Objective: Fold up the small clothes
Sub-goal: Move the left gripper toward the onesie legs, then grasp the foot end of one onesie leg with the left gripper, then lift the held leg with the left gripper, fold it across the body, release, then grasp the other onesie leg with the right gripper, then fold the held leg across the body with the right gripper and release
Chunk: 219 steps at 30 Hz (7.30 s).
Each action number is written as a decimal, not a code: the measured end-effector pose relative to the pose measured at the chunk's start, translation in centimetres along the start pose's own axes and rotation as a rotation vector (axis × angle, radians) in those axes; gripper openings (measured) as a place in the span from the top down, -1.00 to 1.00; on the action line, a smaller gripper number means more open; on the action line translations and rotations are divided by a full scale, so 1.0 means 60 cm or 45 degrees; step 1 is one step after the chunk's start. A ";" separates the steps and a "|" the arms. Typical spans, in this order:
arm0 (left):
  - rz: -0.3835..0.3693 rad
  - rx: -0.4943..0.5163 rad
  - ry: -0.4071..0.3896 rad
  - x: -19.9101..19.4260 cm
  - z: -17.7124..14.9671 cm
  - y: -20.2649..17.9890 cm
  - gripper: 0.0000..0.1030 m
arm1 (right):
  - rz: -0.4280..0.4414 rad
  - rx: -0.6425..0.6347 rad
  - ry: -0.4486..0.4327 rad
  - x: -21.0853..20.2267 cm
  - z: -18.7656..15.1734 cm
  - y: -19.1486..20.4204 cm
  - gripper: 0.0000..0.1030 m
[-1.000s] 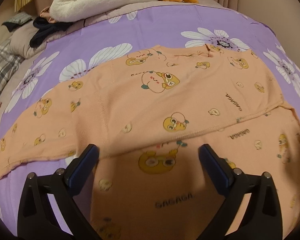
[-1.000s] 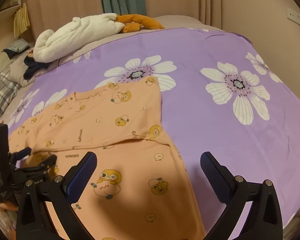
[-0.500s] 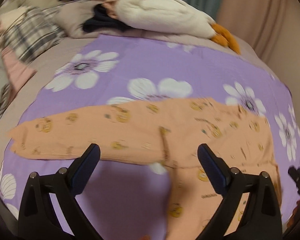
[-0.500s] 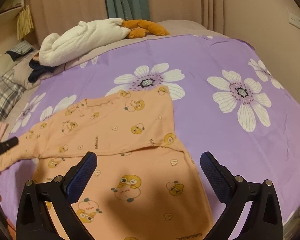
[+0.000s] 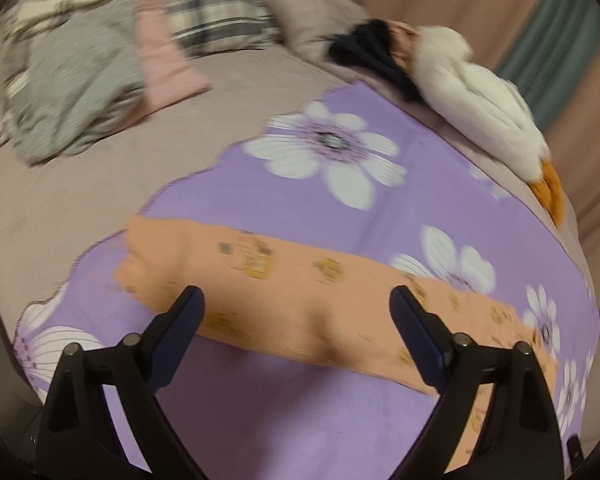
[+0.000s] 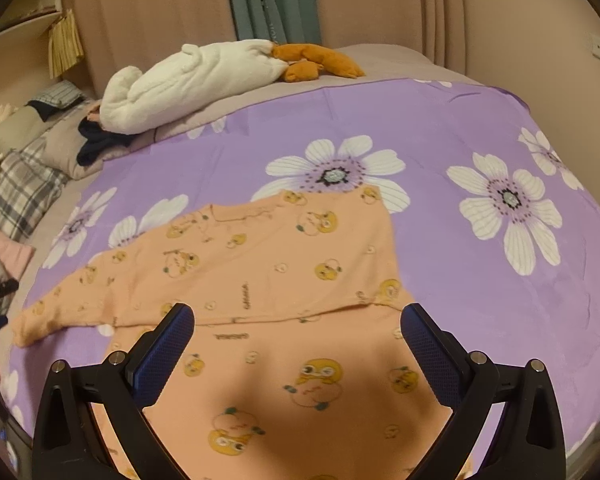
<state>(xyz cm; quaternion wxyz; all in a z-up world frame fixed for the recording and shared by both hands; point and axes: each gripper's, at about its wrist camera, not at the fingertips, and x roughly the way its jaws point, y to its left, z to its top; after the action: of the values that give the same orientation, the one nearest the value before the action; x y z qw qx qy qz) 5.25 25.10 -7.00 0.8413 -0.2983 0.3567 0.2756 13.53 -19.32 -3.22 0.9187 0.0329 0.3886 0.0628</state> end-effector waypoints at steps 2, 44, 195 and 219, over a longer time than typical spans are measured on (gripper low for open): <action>0.041 -0.050 0.005 0.004 0.008 0.026 -0.74 | 0.009 -0.004 0.000 0.001 0.003 0.011 -0.98; -0.275 -0.238 -0.081 -0.027 0.039 0.011 0.80 | 0.016 0.032 0.006 -0.005 0.012 0.001 -0.98; -0.356 0.570 0.457 0.145 -0.178 -0.326 0.23 | -0.034 0.044 0.337 0.226 0.072 -0.116 0.89; -0.517 0.484 0.543 -0.010 -0.212 -0.249 -0.33 | 0.046 0.022 0.213 0.056 0.027 -0.145 -0.29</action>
<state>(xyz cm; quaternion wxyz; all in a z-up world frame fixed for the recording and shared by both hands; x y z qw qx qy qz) 9.46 6.07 -9.18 0.8261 -0.2519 0.5028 -0.0371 17.78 -27.47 -5.43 0.8814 0.0425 0.4639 0.0783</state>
